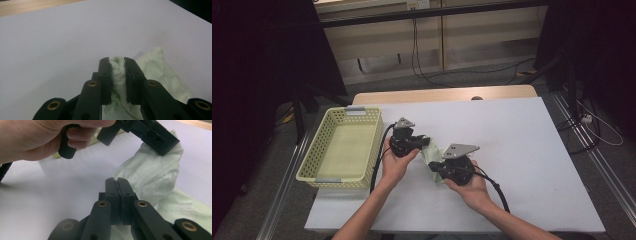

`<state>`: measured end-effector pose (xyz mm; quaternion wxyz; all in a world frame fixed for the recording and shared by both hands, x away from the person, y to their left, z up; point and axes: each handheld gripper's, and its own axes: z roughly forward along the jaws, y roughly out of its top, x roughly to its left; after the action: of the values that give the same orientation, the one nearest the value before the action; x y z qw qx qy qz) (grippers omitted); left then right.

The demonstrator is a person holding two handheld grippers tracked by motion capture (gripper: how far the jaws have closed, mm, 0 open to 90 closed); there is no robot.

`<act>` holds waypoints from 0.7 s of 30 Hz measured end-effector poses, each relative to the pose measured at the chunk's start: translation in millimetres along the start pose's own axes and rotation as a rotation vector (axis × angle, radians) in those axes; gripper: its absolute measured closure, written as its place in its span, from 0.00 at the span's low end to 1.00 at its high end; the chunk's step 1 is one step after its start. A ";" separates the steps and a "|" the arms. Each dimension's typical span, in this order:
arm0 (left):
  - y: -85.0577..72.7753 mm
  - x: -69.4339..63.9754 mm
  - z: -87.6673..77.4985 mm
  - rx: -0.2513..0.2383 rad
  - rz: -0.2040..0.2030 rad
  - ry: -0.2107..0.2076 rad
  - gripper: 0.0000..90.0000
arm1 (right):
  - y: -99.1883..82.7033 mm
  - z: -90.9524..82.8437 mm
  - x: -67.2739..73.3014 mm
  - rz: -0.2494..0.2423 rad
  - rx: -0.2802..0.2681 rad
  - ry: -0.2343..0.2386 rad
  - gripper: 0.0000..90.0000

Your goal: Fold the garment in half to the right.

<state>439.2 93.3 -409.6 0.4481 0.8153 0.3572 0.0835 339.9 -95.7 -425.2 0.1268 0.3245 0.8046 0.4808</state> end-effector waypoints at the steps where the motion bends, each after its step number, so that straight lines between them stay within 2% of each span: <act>1: 0.4 -0.5 0.8 -0.001 0.002 -0.001 0.86 | -0.6 -0.7 -0.4 0.003 0.002 -0.001 0.98; 8: 4.9 -8.5 8.1 0.007 0.014 -0.016 0.86 | -5.4 -4.7 -3.3 0.022 0.006 -0.004 0.98; 21: 7.4 -17.8 23.0 0.019 0.017 -0.044 0.85 | -12.9 -11.8 -7.6 0.019 0.019 -0.018 0.98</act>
<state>440.5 63.6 -414.0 0.4475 0.8241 0.3410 0.0659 334.4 -113.1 -431.1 0.1262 0.3377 0.8048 0.4715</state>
